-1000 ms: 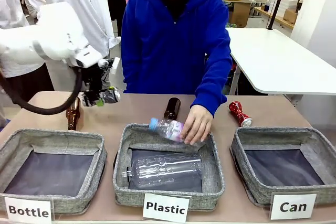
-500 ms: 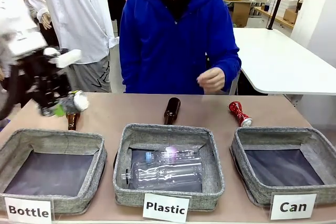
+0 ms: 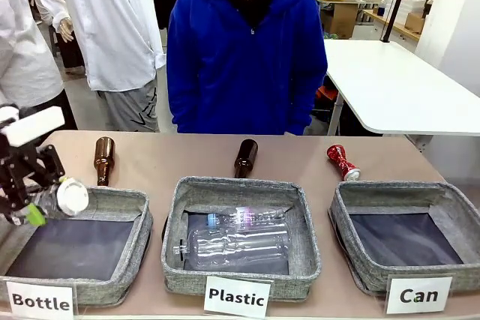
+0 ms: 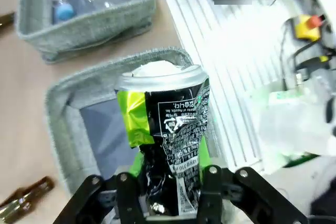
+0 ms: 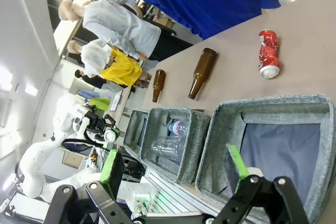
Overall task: Sort the can waste into the basket.
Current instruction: Pick up the can waste from the table and place it in the right Fabric basket.
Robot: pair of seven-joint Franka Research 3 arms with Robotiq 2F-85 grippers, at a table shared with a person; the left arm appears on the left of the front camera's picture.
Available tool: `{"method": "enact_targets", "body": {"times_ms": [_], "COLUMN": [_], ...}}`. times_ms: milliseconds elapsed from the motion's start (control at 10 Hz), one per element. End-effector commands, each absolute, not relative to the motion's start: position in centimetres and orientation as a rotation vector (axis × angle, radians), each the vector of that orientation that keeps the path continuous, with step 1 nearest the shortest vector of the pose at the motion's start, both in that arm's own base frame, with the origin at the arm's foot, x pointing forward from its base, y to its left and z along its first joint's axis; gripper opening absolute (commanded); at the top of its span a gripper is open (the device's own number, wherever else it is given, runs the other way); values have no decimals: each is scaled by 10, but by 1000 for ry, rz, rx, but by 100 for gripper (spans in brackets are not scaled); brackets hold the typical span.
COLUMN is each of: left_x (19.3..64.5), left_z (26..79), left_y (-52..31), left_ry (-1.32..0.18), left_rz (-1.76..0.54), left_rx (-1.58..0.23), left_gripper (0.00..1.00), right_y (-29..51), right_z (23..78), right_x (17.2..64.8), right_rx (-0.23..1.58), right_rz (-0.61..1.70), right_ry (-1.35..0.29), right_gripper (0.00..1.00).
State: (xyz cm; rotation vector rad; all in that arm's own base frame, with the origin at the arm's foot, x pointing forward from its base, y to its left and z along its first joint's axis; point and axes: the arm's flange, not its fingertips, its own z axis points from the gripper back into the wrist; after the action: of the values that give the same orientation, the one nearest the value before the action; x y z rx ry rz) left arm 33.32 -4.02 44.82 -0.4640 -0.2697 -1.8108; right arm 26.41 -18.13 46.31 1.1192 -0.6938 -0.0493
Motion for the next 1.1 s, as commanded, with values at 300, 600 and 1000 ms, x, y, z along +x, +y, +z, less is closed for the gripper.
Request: {"method": "enact_targets", "body": {"times_ms": [300, 600, 1000], "left_x": [346, 342, 343], "left_z": [456, 485, 537], "left_y": [-38, -158, -407], "left_ry": [-236, -275, -147], "left_rz": [-1790, -1651, -1620], "left_rx": [-500, -582, -506], "left_gripper": [0, 41, 41], "right_y": [-183, -194, -275], "right_z": [465, 471, 471], "right_x": [267, 251, 180], "right_rx": [1131, 1093, 1016], "right_rz": [-29, -64, -32], "right_ry": [-726, -643, -581], "right_gripper": [100, 100, 100]}}
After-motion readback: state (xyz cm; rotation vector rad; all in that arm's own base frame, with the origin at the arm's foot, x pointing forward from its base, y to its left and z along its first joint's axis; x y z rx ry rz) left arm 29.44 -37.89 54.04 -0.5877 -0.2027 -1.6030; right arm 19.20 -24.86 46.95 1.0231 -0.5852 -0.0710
